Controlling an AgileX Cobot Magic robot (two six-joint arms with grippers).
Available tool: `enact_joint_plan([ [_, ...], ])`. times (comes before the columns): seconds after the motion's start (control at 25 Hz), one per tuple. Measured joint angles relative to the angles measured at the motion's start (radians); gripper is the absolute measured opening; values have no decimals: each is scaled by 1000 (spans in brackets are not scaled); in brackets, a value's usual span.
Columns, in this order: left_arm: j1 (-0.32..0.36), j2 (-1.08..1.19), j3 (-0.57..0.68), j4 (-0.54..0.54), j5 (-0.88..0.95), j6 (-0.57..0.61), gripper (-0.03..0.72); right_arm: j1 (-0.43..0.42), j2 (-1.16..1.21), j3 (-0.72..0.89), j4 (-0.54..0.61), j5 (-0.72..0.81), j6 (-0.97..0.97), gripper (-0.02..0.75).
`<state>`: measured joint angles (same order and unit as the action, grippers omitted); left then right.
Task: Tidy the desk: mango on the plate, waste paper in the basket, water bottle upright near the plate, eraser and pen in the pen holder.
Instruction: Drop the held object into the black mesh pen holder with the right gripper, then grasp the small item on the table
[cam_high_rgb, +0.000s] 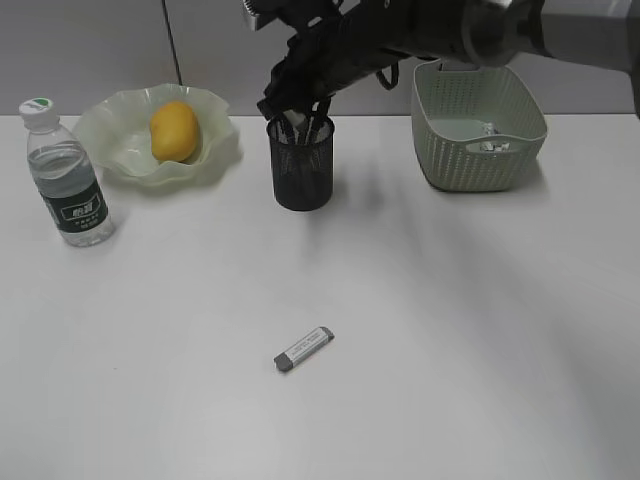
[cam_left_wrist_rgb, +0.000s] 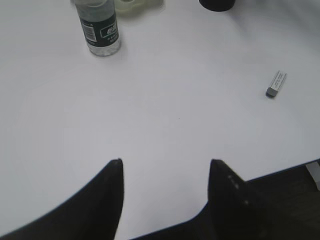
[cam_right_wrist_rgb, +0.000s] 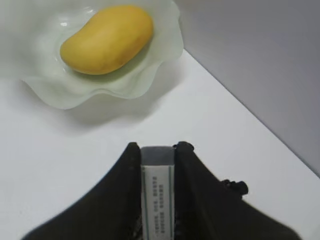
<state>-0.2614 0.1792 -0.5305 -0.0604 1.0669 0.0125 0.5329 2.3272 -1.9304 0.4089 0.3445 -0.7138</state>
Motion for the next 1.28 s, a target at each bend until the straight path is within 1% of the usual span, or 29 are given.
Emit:
enact_joint_plan([
  [0.08,0,0,0,0,0,0,414,0,0,0,0,6,0,267],
  [0.12,0,0,0,0,0,0,414,0,0,0,0,6,0,337],
  [0.2,0,0,0,0,0,0,414,0,0,0,1,8,10,426],
  [0.24,0,0,0,0,0,0,413,0,0,0,1,9,16,459],
  [0.32,0,0,0,0,0,0,413,0,-5,0,0,20,25,490],
  [0.48,0,0,0,0,0,0,412,0,-50,0,-4,87,34,502],
  [0.56,0,0,0,0,0,0,412,0,-87,0,-32,126,57,503],
  [0.76,0,0,0,0,0,0,412,-1,-170,0,-204,211,198,503],
  [0.88,0,0,0,0,0,0,412,-11,-210,0,-269,331,267,503],
  [1.04,0,0,0,0,0,0,412,-27,-242,0,-337,589,344,498],
  [1.12,0,0,0,0,0,0,412,-38,-257,0,-344,716,380,482],
  [1.2,0,0,0,0,0,0,412,-50,-280,11,-346,789,418,467],
  [1.28,0,0,0,0,0,0,412,-65,-319,43,-346,829,443,459],
])
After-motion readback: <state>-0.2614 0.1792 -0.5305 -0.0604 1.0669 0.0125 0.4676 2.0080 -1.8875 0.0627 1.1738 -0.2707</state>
